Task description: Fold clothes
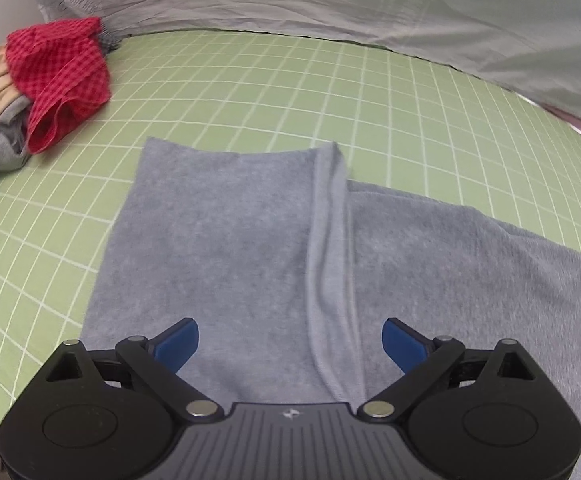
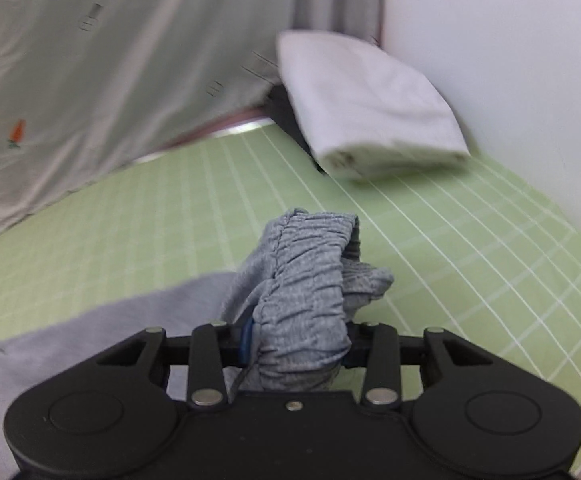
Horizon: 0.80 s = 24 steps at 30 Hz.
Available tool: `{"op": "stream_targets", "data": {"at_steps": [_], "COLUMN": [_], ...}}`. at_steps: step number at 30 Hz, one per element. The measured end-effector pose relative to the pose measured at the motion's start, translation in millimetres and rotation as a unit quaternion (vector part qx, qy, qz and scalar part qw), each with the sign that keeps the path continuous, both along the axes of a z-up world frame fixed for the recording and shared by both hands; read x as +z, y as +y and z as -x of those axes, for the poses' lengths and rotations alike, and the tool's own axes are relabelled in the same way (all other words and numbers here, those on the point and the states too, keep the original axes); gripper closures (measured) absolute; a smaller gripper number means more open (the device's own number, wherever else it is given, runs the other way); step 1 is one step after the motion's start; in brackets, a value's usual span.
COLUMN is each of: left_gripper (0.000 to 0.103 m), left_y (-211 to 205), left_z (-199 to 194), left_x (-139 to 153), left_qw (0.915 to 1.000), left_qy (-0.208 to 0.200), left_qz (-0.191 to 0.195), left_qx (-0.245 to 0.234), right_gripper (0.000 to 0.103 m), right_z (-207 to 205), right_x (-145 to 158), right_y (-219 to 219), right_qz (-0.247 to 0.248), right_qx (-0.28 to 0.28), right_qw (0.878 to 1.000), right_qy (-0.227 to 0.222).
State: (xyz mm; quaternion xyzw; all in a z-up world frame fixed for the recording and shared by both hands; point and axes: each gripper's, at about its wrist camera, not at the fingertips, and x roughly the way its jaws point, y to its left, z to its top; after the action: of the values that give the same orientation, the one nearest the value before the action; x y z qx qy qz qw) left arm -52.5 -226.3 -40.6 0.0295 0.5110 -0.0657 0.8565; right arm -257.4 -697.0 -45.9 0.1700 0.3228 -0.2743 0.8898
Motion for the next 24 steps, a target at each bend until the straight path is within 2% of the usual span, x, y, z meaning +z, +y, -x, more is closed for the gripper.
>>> {"op": "stream_targets", "data": {"at_steps": [5,10,17,24], "left_gripper": [0.005,0.005,0.005,0.005], "left_y": [26.9,60.8,113.4,168.6], "left_z": [-3.2,-6.2,-13.4,-21.6], "left_x": [4.7,12.0,19.9,14.3], "left_qw": [0.9999,0.9997,0.9991,0.9986], "left_qy": [-0.01,-0.012,-0.024,-0.02], "left_qz": [0.004,0.015,0.004,-0.003], "left_qx": [-0.009,-0.013,-0.033,-0.05], "right_gripper": [0.064,0.064,0.063,0.061], "right_z": [-7.3,-17.9,-52.3,-84.9], "right_x": [27.2,40.0,33.7,2.8], "right_y": [37.4,86.2,171.9,257.8], "right_qz": [0.014,0.015,0.016,-0.002], "right_qx": [0.012,0.024,0.055,0.082], "right_qw": [0.999,0.999,0.998,0.997], "right_qy": [-0.029,-0.041,-0.032,-0.007]}}
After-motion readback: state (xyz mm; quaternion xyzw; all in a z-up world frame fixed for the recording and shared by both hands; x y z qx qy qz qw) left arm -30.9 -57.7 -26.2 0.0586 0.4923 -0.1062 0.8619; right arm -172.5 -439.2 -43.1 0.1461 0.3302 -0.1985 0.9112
